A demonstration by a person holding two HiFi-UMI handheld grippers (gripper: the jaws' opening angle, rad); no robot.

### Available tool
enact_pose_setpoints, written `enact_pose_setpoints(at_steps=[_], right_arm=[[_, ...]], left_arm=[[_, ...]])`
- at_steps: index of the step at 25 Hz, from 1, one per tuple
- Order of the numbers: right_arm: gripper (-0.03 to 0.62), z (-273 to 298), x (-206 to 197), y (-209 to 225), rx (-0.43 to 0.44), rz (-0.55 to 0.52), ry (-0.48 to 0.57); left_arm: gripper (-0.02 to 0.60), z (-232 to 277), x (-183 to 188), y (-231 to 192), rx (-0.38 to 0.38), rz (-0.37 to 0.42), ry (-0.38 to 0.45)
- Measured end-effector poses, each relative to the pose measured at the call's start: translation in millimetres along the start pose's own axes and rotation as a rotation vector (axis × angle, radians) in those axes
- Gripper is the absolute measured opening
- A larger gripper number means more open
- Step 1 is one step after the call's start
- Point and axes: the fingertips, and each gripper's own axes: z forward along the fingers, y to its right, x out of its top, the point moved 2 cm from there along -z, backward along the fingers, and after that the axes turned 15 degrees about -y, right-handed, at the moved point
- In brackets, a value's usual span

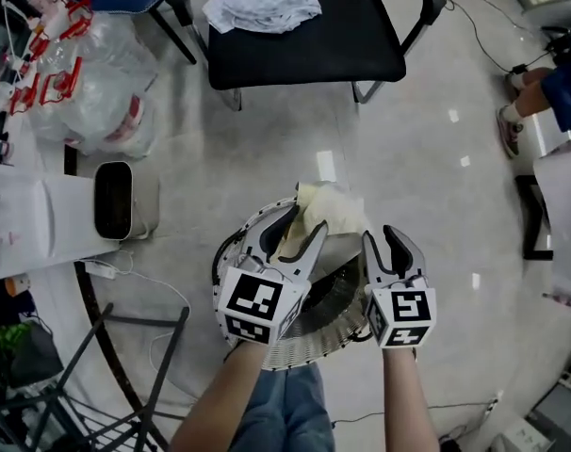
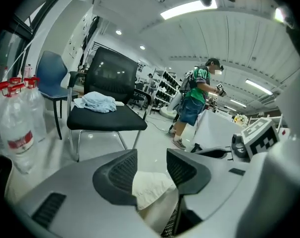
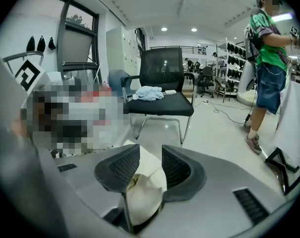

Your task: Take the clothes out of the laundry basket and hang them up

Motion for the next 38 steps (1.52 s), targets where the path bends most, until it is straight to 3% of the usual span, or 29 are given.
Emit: enact_pose_setpoints(at_steps=[5,10,17,19,23,38], right_arm=[[0.141,49,-26,8,0.020,-0.026,-0.102],[0.144,78,-38,1,0.075,-0.094,-0.168],[0.158,108,-48,3,0.052,-0.148,-0.262],[0.137,109,-48,4,0.024,-0.184,-0.276],[0.040,103,-48,4,-0.015,-0.214,-0.261],[0.025,33,-16,-18,0.071,-0.121,-0.096]], left_arm=[[0.195,39,-23,-6,-0.019,0.006,-0.044],[0.195,45,-38,-11,-0.019,-0.018,-0.060],[0.192,39,-55,-11,-0.023,-0.021,-0.082],[0.192,38,-58,-12,-0.020,-0.027,-0.084],[0.190,35,-62,-12,-0.019,-0.032,-0.092],[0.187,0,-47,-1,-0.007,-0.027,-0.081]])
